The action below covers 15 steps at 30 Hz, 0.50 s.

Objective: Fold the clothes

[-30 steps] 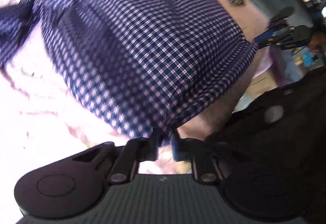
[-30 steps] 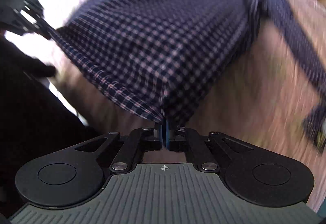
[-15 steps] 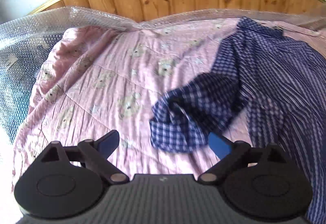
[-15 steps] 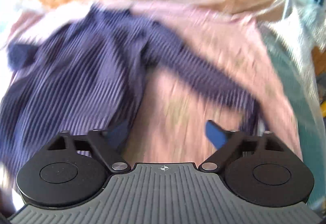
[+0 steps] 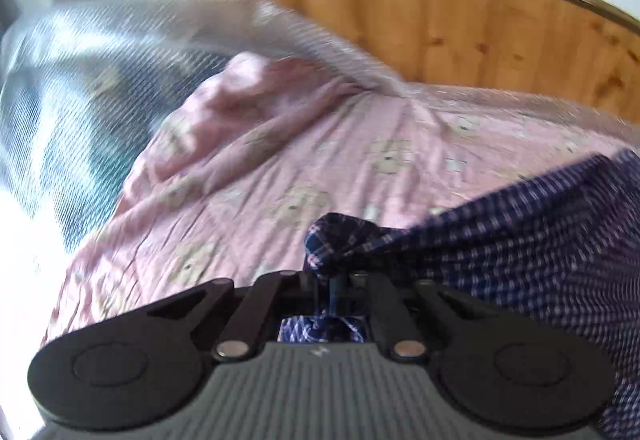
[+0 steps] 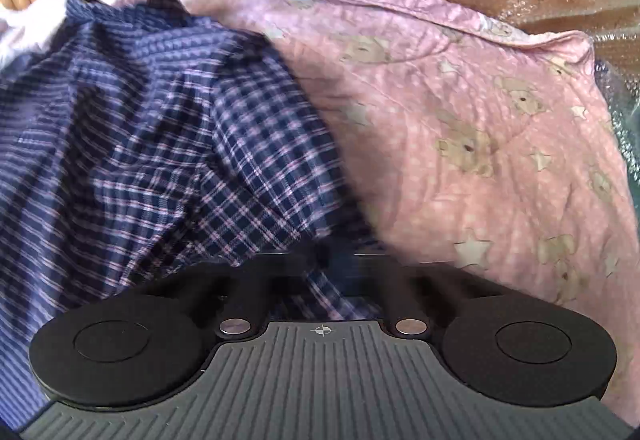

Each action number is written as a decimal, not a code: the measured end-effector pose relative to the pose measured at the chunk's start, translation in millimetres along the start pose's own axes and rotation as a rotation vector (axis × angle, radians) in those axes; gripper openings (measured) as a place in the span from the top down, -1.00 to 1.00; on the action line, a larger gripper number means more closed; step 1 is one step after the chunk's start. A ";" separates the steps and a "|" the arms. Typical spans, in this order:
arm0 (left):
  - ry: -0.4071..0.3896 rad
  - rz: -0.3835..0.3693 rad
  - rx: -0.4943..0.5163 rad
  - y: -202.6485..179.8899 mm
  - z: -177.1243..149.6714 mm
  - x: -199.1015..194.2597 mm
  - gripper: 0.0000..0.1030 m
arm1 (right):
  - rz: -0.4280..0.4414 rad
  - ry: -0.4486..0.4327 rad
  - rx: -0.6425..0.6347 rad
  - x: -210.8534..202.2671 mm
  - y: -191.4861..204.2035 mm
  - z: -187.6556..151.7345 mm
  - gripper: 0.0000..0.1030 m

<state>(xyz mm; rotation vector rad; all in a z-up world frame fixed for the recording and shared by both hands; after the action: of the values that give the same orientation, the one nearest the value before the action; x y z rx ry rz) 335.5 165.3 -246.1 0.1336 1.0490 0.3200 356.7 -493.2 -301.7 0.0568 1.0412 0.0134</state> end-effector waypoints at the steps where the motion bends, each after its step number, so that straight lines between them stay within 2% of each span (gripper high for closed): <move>1: 0.075 0.011 0.029 7.3 -11.1 16.3 0.60 | 0.008 0.003 -0.014 1.1 -0.2 -1.2 0.95; 2: 0.148 0.030 0.081 11.0 -23.6 31.6 0.35 | 0.015 0.007 -0.030 2.3 0.1 -2.5 0.94; 3: 0.208 0.054 0.168 7.2 -37.5 43.2 0.26 | 0.019 0.021 -0.051 3.2 0.6 -1.2 0.93; 4: 0.227 0.061 0.252 1.1 -48.4 46.1 0.24 | 0.005 0.010 -0.084 -0.8 2.6 5.2 0.88; 6: 0.180 0.065 0.341 -8.3 -57.1 35.0 0.10 | -0.029 -0.026 -0.154 -10.8 7.2 19.8 0.61; 7: 0.153 0.074 0.345 -10.7 -57.6 28.4 -0.15 | -0.028 -0.067 -0.184 -20.5 14.4 31.5 0.42; 8: 0.129 0.083 0.341 -12.5 -57.6 22.4 -0.25 | -0.024 -0.114 -0.213 -31.4 22.7 44.1 0.35; 9: 0.109 0.102 0.334 -14.2 -56.2 18.0 -0.25 | -0.019 -0.160 -0.243 -42.4 31.2 56.6 0.32; 11: 0.067 0.177 0.354 -21.1 -49.2 9.7 -0.21 | 0.076 -0.227 -0.314 -51.1 64.7 81.7 0.03; 12: 0.029 0.231 0.388 -27.0 -41.7 2.8 -0.18 | 0.125 -0.253 -0.357 -52.8 84.8 91.5 -0.03; 13: -0.020 0.280 0.429 -35.4 -32.5 -6.1 -0.14 | 0.189 -0.252 -0.429 -46.9 110.0 95.7 -0.16; 14: -0.090 0.297 0.482 -50.0 -20.9 -17.6 -0.14 | 0.255 -0.244 -0.506 -39.8 136.0 98.3 -0.34; 15: -0.163 0.276 0.539 -68.5 -9.8 -29.0 -0.17 | 0.275 -0.233 -0.590 -27.9 155.1 95.2 -0.42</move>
<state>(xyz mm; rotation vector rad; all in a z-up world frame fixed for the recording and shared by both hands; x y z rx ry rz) 327.1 90.7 -244.6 0.7815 0.9340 0.2624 427.2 -343.3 -221.4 -0.3282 0.7580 0.5491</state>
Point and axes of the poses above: each gripper's, at about its wrist camera, not at the fingertips, and x roughly the way its jaws point, y to its left, z to its top, the point moved 8 cm from there along x, roughly the way its jaws point, and after that the axes turned 11 degrees about x, right-handed, at the moved point
